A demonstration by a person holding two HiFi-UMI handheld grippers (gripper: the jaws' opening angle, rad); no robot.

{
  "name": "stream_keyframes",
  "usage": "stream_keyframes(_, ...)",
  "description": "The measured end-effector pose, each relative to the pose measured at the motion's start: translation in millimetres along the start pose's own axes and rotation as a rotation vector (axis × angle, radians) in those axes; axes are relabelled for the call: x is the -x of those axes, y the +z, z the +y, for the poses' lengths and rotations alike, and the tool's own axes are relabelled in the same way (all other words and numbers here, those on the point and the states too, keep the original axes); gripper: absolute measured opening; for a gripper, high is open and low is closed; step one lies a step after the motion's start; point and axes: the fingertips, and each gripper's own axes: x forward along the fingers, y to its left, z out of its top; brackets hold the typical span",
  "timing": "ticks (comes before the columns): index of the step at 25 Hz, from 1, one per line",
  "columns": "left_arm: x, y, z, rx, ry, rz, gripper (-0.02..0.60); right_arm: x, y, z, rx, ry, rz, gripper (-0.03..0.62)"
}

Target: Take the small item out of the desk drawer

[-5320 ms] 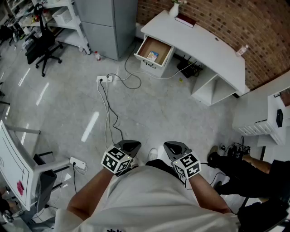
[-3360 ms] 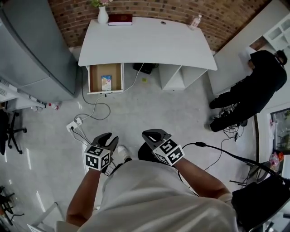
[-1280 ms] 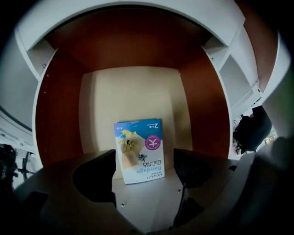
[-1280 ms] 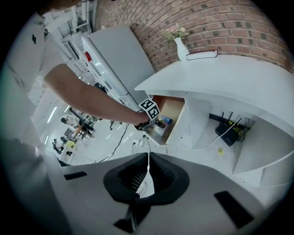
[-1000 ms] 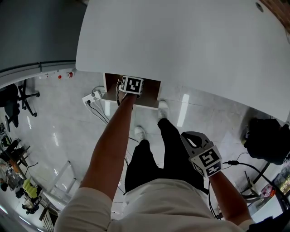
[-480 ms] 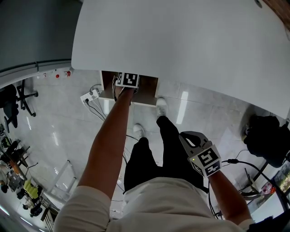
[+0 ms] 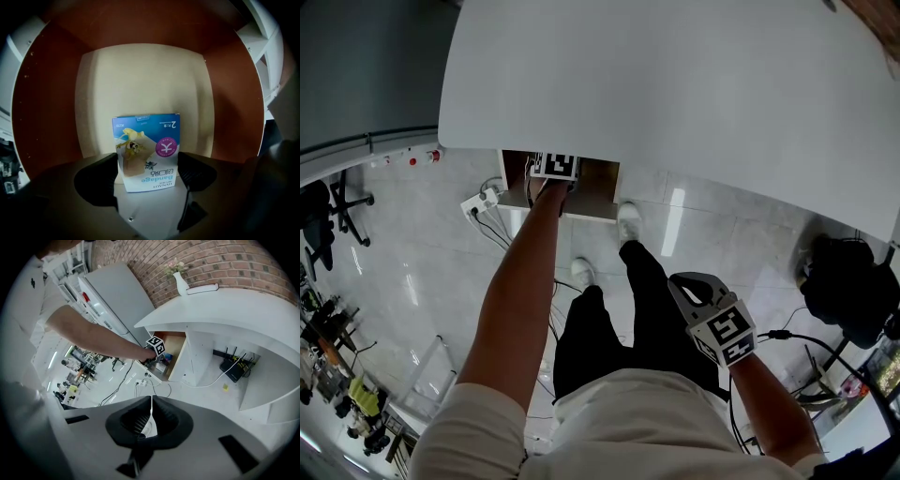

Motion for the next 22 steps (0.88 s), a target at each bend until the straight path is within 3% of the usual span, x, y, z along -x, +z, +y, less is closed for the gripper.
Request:
stream_keyframes(9,10.2,-5.0,-9.1,0.034,-0.032,0.027,0.376,1.5,2.4,0.4,0.002,-0.007,-0.010,0.035)
stream_keyframes(14,41.6,3.7,-10.7,0.024,-0.006,-0.022,0.376,2.0,5.8,10.2,0.005,-0.008,-0.028,0.035)
stream_keyframes(17,54.8,-2.4,-24.7,0.059,-0.065,-0.048,0.376,6.2,6.8,21.2,0.015,-0.011,-0.037,0.035)
stream_keyframes(20,83.1,-6.3,-25.1,0.035,-0.045,-0.074,0.376,10.6,10.1,34.8,0.027,-0.017,-0.051,0.035)
stream_keyframes(22,98.5,-10.9,-32.7,0.036,-0.081,-0.093,0.376,13.2,13.4,45.2,0.034,-0.021,-0.062,0.035)
